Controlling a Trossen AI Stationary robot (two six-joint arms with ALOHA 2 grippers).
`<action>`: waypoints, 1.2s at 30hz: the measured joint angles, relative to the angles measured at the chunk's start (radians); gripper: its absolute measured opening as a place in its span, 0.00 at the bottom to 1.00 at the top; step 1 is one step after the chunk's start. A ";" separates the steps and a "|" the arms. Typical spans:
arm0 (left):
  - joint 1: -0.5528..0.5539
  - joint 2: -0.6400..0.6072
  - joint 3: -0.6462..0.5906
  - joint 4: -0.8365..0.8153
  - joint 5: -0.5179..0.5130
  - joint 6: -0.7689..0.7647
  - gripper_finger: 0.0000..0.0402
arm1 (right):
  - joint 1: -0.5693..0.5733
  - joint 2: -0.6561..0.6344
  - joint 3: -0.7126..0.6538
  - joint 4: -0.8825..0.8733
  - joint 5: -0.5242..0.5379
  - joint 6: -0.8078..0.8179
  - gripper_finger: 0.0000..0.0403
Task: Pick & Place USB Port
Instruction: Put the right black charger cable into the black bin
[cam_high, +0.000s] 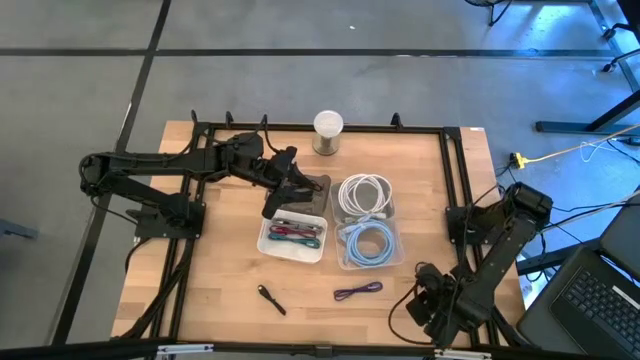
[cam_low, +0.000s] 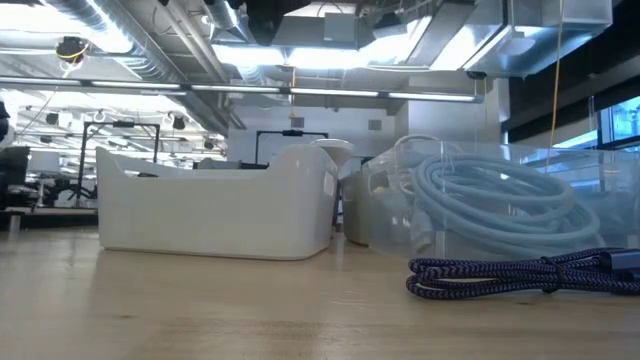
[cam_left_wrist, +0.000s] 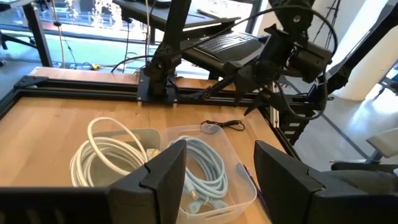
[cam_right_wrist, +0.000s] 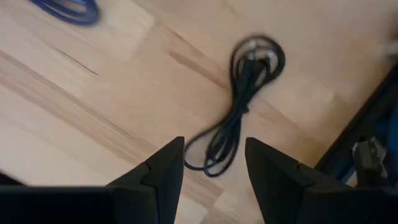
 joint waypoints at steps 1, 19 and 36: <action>0.000 0.000 0.000 0.000 0.000 0.006 0.45 | 0.007 0.000 -0.016 0.019 -0.007 0.016 0.43; 0.000 0.000 0.000 0.007 0.000 0.025 0.45 | 0.029 -0.005 -0.330 0.367 0.006 0.091 0.24; -0.001 0.003 0.000 0.042 -0.004 0.018 0.45 | 0.001 -0.011 0.205 -0.325 0.638 -0.033 0.04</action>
